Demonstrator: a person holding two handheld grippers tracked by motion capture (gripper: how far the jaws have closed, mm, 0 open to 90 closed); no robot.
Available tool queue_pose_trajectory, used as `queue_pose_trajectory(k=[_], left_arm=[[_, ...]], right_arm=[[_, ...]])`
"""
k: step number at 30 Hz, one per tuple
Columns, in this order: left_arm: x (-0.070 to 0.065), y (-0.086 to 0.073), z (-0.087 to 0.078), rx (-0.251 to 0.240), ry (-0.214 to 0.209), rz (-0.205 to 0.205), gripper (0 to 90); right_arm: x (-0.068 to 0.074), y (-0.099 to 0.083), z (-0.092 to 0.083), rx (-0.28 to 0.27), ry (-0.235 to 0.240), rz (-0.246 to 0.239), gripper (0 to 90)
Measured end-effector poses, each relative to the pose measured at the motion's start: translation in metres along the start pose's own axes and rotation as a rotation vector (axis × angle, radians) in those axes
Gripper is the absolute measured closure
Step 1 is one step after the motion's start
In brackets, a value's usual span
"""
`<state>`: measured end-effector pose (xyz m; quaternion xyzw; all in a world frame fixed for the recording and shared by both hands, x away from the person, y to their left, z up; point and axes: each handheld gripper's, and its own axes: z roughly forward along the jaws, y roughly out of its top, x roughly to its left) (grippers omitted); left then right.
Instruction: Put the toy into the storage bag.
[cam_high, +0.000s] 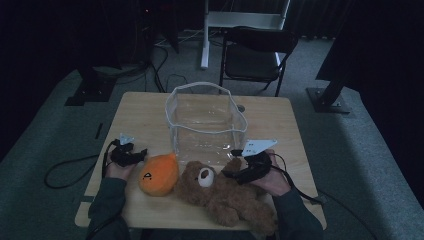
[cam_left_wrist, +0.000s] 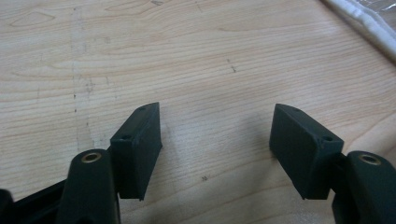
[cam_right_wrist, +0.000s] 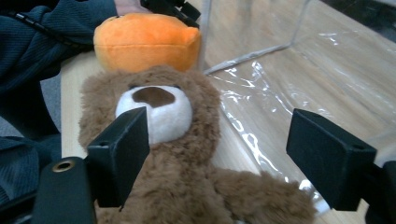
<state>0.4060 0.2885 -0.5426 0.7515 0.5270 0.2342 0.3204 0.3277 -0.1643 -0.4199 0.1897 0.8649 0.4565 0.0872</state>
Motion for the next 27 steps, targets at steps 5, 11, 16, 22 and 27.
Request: queue_pose_trajectory(k=[5,11,16,22,27], left_arm=[[-0.001,0.000,0.000,0.001,0.001,-0.002,32.8],[-0.001,0.000,0.000,0.003,0.002,-0.004,32.4],[-0.001,0.000,0.000,0.003,0.001,-0.003,32.0],[-0.002,0.000,0.000,0.004,0.003,-0.004,31.8],[-0.002,0.000,0.000,0.007,0.002,-0.002,31.4]], right_arm=[[0.006,0.002,0.010,0.022,0.002,0.011,11.9],[0.014,0.006,0.018,0.024,0.038,0.004,10.7],[0.019,0.008,0.023,0.027,0.046,-0.001,10.3],[0.028,0.005,0.038,0.070,0.095,-0.002,10.2],[0.031,-0.005,0.053,0.148,0.119,0.000,10.2]])
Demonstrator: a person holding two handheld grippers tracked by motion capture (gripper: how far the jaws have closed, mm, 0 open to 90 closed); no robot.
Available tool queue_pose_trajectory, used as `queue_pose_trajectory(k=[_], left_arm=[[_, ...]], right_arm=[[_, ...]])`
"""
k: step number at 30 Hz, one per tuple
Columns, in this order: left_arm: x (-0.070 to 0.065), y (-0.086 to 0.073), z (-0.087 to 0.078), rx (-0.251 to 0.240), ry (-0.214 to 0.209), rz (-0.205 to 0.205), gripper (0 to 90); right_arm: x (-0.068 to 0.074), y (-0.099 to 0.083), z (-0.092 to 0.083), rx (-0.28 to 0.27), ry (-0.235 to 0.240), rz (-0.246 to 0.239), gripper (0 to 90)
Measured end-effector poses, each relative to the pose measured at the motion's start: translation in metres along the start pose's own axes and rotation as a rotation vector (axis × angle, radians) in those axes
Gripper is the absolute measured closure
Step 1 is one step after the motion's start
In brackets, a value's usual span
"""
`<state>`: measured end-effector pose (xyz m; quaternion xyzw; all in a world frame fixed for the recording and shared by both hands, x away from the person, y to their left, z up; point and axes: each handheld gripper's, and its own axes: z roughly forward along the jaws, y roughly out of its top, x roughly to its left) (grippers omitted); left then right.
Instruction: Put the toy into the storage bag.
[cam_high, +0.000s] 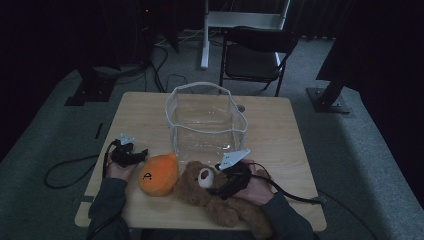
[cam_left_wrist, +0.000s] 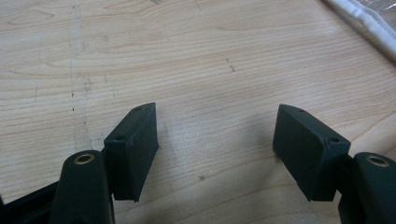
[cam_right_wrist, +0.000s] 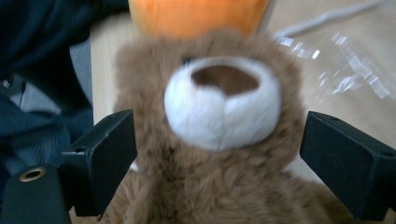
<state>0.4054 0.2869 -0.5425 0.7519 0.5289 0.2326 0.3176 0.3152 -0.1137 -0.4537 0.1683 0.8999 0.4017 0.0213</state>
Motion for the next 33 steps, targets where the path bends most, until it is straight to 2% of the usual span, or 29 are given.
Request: queue_pose_trajectory(k=[3,5,8,11,16,20,28,29,33], left_arm=[[0.000,0.000,0.000,-0.001,0.000,0.000,31.2],[0.000,0.000,0.000,0.000,0.000,0.000,31.2],[-0.001,0.000,0.000,-0.001,-0.002,0.002,30.8],[-0.001,0.000,0.000,-0.001,-0.002,0.003,30.7],[-0.001,0.000,0.000,-0.002,-0.002,0.002,30.7],[-0.001,0.000,0.000,-0.001,-0.001,0.001,30.7],[-0.002,0.000,0.000,-0.001,0.000,0.001,30.6],[-0.002,0.000,0.000,0.000,0.001,0.001,30.6],[-0.002,0.000,0.000,0.000,0.001,0.001,30.6]], right_arm=[[0.001,-0.005,0.012,0.059,0.010,-0.002,10.2],[0.001,-0.006,0.015,0.077,0.019,-0.002,10.2],[0.000,-0.009,0.026,0.158,0.026,-0.016,10.2],[-0.001,-0.012,0.038,0.206,0.031,-0.011,9.6],[-0.003,-0.012,0.048,0.242,0.048,-0.004,8.9],[-0.006,-0.012,0.053,0.248,0.061,0.004,8.8],[-0.002,-0.013,0.061,0.265,0.055,-0.018,8.7],[-0.002,-0.013,0.061,0.271,0.051,-0.021,8.7],[0.008,-0.009,0.072,0.357,-0.013,-0.087,9.1]])
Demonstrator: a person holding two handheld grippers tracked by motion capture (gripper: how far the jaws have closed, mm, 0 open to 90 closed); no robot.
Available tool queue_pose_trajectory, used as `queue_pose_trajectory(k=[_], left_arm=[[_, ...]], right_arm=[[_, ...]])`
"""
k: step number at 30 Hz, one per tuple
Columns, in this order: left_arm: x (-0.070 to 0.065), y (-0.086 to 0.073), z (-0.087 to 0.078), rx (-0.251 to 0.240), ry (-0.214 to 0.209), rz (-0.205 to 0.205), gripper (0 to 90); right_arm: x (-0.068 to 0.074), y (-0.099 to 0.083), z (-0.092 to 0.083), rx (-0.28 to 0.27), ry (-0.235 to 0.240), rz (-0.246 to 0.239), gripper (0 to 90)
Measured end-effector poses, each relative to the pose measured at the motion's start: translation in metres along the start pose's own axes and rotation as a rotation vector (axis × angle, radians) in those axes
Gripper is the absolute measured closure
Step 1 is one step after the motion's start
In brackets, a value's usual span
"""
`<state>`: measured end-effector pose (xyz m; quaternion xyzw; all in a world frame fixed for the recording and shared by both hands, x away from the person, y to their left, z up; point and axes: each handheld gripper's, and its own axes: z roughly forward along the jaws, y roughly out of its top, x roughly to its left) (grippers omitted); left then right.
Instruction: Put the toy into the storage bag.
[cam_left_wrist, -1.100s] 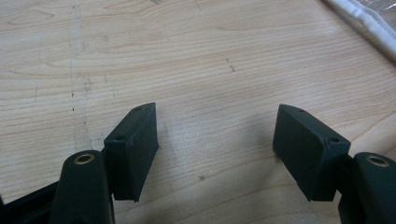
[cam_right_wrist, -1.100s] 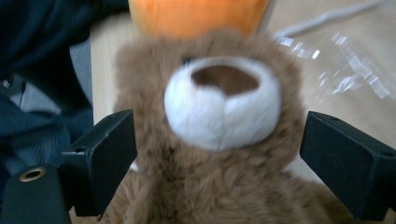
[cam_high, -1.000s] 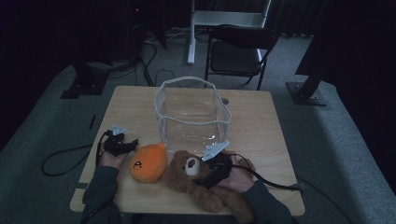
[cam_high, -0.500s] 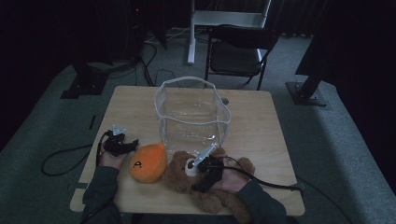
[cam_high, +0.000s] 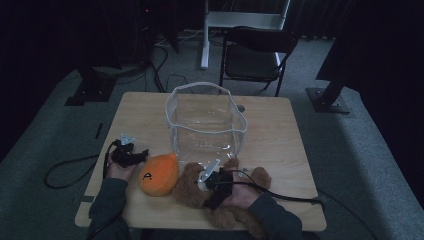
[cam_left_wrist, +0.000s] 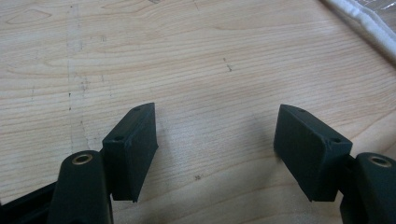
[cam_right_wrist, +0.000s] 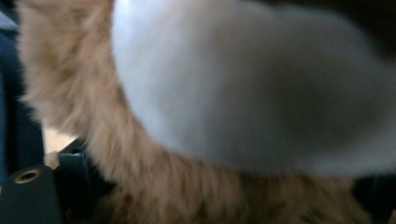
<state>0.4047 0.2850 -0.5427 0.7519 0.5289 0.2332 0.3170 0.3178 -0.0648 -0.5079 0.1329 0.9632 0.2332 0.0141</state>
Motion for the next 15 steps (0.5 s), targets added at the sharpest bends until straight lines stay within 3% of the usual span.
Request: queue_pose_trajectory(k=[2,10,15], left_arm=[[0.000,0.000,0.000,0.002,0.000,0.002,30.6],[0.000,0.000,0.000,0.000,0.000,-0.001,30.6],[0.000,0.000,0.000,0.000,0.000,-0.002,30.6]], right_arm=[[0.000,0.000,-0.001,-0.003,-0.006,-0.001,11.7],[-0.010,-0.013,-0.013,-0.123,0.040,0.044,25.8],[-0.008,-0.020,-0.022,-0.176,0.031,0.047,30.3]])
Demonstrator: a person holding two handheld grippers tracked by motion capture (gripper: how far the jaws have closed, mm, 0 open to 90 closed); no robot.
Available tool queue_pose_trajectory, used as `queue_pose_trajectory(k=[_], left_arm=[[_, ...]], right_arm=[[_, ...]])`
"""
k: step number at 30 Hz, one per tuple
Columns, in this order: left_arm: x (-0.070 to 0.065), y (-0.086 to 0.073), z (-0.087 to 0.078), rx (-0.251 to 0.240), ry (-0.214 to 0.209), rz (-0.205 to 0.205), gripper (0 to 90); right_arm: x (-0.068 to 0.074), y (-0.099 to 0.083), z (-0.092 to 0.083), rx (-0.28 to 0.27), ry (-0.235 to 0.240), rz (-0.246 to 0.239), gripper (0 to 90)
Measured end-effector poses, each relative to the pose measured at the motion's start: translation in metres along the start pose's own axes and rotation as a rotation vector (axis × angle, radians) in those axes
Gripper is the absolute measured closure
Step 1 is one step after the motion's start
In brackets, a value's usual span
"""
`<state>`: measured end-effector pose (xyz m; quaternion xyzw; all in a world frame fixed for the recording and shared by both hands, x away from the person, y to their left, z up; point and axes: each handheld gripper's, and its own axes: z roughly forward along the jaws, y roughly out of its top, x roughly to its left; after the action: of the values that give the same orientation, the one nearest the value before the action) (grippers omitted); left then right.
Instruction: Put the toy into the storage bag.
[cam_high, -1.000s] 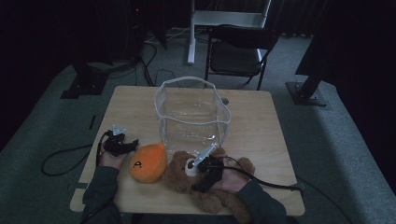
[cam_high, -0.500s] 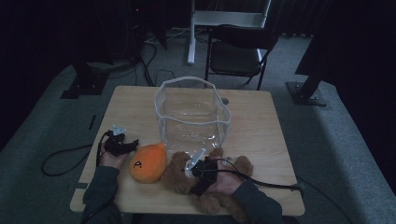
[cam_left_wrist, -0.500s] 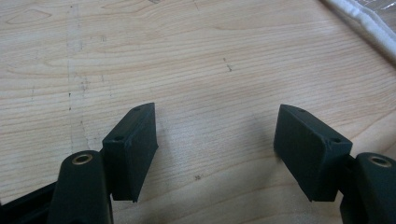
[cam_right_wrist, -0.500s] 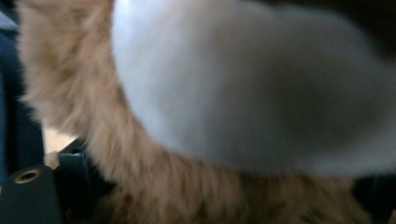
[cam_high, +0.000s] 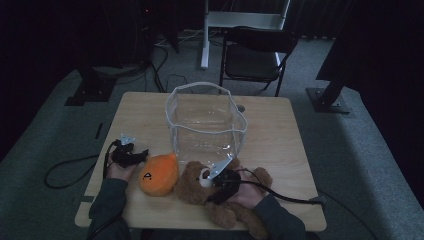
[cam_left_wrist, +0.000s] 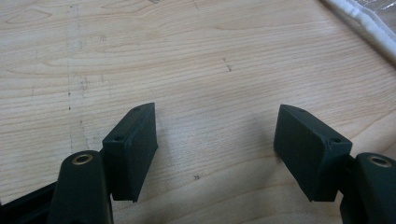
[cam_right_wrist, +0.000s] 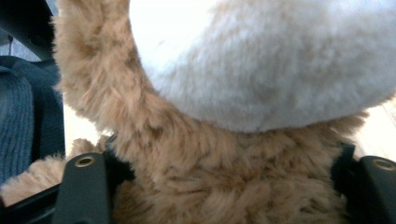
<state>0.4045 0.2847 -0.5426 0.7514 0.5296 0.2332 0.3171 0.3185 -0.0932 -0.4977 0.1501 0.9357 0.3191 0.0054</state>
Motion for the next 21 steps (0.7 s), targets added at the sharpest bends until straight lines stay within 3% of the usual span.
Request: queue_pose_trajectory(k=[5,14,21], left_arm=[[0.000,0.000,0.000,0.000,0.000,0.000,30.6],[0.000,0.000,0.000,0.001,0.001,0.000,30.6],[0.000,0.000,0.000,0.000,0.001,0.000,30.6]], right_arm=[[0.002,-0.004,-0.010,-0.043,-0.021,0.003,31.3],[0.003,-0.016,-0.037,-0.185,-0.067,0.026,32.3],[0.002,-0.019,-0.052,-0.257,-0.063,0.020,32.2]])
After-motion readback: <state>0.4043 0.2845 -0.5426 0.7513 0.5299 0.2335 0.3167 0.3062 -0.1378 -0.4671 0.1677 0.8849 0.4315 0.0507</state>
